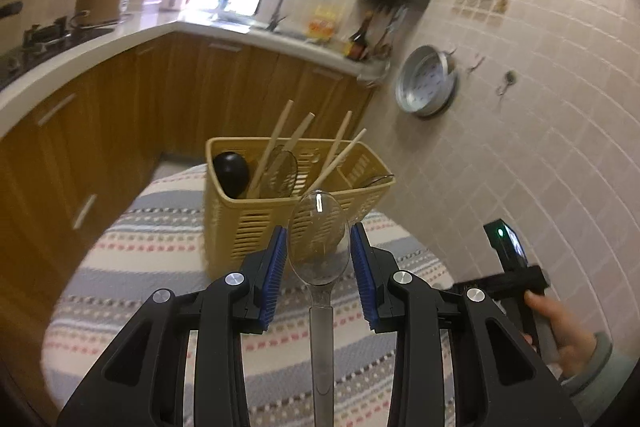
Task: Organize utensils
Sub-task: 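Lift both held clear spoons and carry them over the beige basket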
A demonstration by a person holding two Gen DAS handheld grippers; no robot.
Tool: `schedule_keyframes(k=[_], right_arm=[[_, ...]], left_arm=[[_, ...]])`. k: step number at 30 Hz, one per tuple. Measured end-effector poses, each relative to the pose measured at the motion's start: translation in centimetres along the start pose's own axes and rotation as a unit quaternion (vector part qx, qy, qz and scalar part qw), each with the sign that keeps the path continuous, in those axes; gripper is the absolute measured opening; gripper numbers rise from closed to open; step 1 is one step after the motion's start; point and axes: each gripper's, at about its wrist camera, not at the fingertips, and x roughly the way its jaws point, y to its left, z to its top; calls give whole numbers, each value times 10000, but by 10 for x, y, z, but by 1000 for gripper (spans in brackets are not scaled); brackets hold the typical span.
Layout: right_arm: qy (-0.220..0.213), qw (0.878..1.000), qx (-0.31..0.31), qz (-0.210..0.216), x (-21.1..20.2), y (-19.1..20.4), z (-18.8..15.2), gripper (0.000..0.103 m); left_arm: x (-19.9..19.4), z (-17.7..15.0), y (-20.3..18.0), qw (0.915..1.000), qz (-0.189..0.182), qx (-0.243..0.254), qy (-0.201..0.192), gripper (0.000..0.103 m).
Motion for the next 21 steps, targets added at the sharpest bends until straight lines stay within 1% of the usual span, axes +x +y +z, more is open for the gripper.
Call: schedule_keyframes(k=[2,3,4,6,8,9,11,12,13,15,16,17,18,19,20,21], right_arm=[[335,9992,196,-19,3,-2,10,39],[567,9976,404,11,5,-5,16,39],[676,9964,509,8,6,-6,20,39],[863,9936,732,-55,9,-6,28,40],[876,9915,948,-156,10,-6,30,41],[879,9909,967,-320,11,-2,31,41],[898,9903,821,-665,14,9,33,41],[832,9905,699,-841,14,17,34,37],[759,9918,378,-960,14,31,36,32],[564,9895,-142,-1326,14,51,35,32],[483,9891,-320,-1355,13,56,35,31],[429,9926,-445,-1044,12,58,34,30],[483,9964,-486,-508,13,60,32,30],[527,9969,-448,-370,12,57,27,30],[481,9966,-533,-407,9,57,22,30],[413,9966,-627,-343,5,57,19,30]], left_arm=[[-8,12,-4,9998,60,-47,176,31],[-12,18,-6,9997,51,-45,220,31],[-14,21,-5,9997,20,-46,238,31],[-17,29,1,9995,-140,-56,268,31],[-15,36,7,9990,-244,-19,375,31],[-14,41,9,9986,-286,11,447,31],[-17,46,12,9982,-326,122,489,31],[-20,49,13,9984,-253,215,468,31],[-21,50,13,9985,-175,268,442,31],[-28,49,15,9989,97,301,332,31],[-31,47,16,9990,208,265,290,31],[-35,45,15,9989,333,199,251,31],[-39,41,14,9985,498,50,219,31],[-44,39,13,9981,576,-73,199,31],[-48,35,10,9975,655,-195,170,31],[-53,32,6,9966,760,-303,131,31]])
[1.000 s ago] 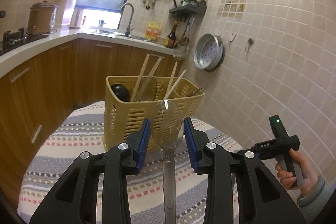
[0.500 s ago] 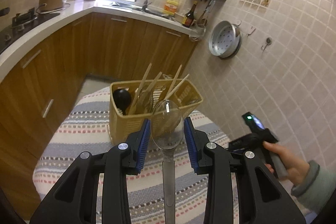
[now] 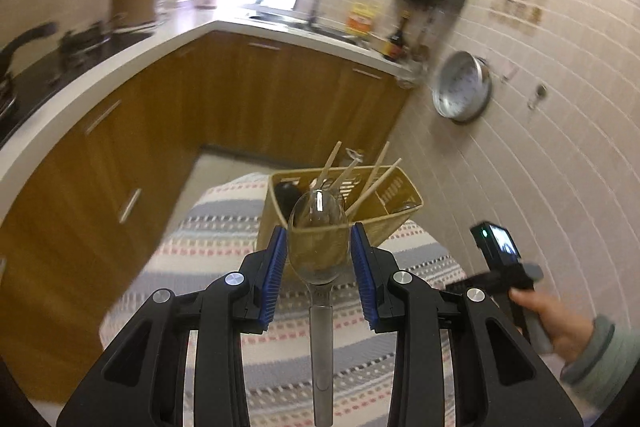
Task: Organize utensils
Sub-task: 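Lift both held clear spoons and carry them over the beige basket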
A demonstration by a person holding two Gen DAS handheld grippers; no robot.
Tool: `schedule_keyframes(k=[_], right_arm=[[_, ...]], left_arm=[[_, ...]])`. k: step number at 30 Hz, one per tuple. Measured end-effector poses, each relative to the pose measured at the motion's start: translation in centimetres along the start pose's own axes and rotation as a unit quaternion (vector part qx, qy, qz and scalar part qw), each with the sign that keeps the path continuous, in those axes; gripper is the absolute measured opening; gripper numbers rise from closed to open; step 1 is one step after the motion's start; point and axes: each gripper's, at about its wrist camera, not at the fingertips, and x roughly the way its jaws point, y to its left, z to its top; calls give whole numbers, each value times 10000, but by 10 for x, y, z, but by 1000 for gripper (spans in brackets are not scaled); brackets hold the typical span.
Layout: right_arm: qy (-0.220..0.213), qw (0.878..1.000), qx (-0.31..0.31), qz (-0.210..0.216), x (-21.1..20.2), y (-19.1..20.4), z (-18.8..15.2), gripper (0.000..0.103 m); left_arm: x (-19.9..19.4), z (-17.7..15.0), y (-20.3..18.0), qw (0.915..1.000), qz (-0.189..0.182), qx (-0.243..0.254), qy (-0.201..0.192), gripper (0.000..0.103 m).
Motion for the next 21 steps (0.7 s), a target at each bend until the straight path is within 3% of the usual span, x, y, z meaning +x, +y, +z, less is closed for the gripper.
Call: schedule_keyframes(k=[3,6,10,13,16,21], right_arm=[[-349,9980,-53,518,-26,-2,-17,30],[-866,9949,-248,456,-58,3,-33,30],[-1819,9810,-450,508,-108,34,-56,30],[-2302,9695,-426,726,-137,44,-66,30],[-2898,9534,-561,622,-168,57,-64,30],[-4023,9114,-783,373,-218,84,-58,30]], left_arm=[[-8,-3,-7,9998,160,-114,-98,31],[-4,1,-14,9998,142,54,-83,31],[1,18,-10,9993,28,158,-336,31],[0,36,-1,9966,-135,34,-817,31],[-5,52,1,9906,-248,-67,-1342,31],[-11,78,-4,9759,-358,-80,-2150,31]])
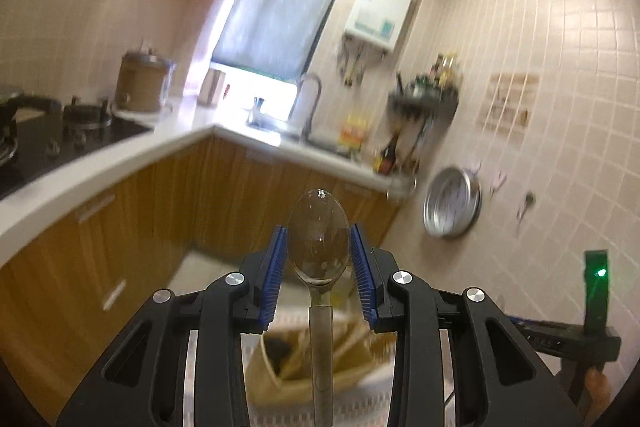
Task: Organize utensils
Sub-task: 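Lift both held clear spoons and carry them over the beige basket, then lower the spoons into the basket and open both tools to release them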
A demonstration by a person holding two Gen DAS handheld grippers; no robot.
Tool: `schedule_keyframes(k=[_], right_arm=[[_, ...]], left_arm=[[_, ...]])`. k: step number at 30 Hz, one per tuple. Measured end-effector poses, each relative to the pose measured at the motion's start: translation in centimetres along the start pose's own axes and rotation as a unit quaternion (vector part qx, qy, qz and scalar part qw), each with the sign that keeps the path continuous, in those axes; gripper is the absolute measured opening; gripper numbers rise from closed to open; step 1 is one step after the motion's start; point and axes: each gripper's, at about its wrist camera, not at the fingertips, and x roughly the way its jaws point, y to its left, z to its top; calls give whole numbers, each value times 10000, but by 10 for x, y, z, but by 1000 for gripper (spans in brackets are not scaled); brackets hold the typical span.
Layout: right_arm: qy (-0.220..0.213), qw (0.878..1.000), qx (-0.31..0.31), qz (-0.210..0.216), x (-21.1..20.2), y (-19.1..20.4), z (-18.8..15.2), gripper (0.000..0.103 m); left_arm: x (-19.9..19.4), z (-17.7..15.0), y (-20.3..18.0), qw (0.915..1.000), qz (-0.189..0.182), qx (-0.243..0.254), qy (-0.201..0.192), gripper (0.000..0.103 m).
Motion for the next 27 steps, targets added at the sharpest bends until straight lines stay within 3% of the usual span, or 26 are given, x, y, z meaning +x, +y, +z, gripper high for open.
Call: schedule_keyframes(k=[7,13,21,27], right_arm=[[-1201,9918,-255,-349,-2,26,33,30],[-1399,9880,-461,-469,19,37,39,30],[-1597,9768,-1168,-820,46,67,14,30],[-1519,9753,-1362,-851,63,71,-6,30]], left_arm=[[26,-6,-6,9990,82,135,-421,31],[42,-21,-3,9962,227,401,-738,31],[52,-46,-10,9933,349,829,-722,31],[54,-65,-12,9892,460,1181,-742,31]])
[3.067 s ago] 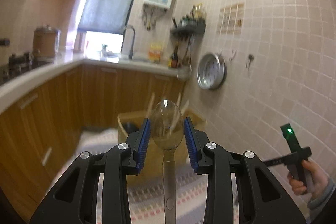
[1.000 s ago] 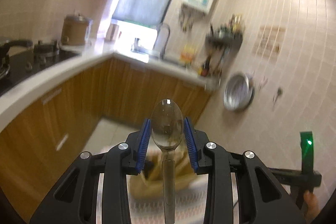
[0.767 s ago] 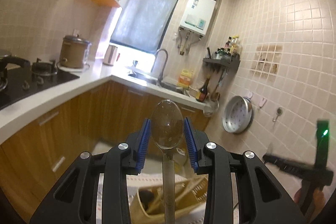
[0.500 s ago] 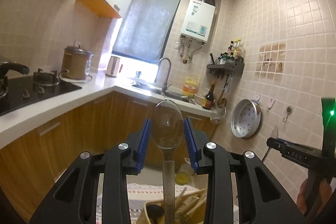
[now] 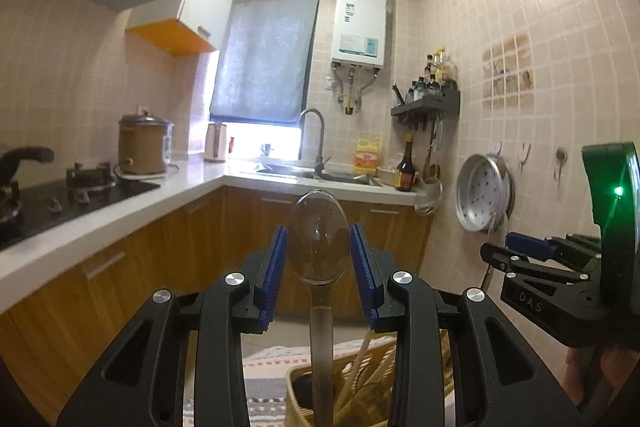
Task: Organize utensils
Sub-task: 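Lower the spoons into the basket and open both tools to release them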
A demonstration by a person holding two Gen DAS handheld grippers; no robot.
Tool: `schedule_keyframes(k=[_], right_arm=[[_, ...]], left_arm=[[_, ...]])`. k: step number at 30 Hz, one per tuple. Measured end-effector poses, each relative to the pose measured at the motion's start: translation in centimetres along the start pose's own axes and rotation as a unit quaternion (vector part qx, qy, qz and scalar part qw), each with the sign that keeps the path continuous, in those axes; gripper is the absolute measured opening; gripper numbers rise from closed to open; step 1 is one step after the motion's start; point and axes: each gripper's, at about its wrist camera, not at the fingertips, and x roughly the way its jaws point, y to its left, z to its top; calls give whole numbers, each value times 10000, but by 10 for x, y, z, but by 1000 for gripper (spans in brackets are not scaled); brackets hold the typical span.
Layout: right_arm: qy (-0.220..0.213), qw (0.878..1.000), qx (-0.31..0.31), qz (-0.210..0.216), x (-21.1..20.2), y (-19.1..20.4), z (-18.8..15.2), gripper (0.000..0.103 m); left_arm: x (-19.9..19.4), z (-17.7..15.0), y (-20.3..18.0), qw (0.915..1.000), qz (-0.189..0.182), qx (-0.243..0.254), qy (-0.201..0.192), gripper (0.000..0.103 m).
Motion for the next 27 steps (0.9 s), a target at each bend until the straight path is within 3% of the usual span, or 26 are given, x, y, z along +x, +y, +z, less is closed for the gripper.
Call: schedule_keyframes(k=[11,18,21,27], right_arm=[[24,9999,-126,-3,-6,10,-19,31],[292,9987,212,347,-31,-10,-21,31],[286,9984,247,420,-44,-17,-18,47],[336,9969,383,602,-63,-29,-6,48]], left_arm=[[-10,-22,0,9994,43,39,355,31],[-34,-19,5,9955,-84,-378,871,34],[-44,-17,3,9935,-62,-411,1056,40],[-58,-6,9,9832,-197,-776,1641,40]])
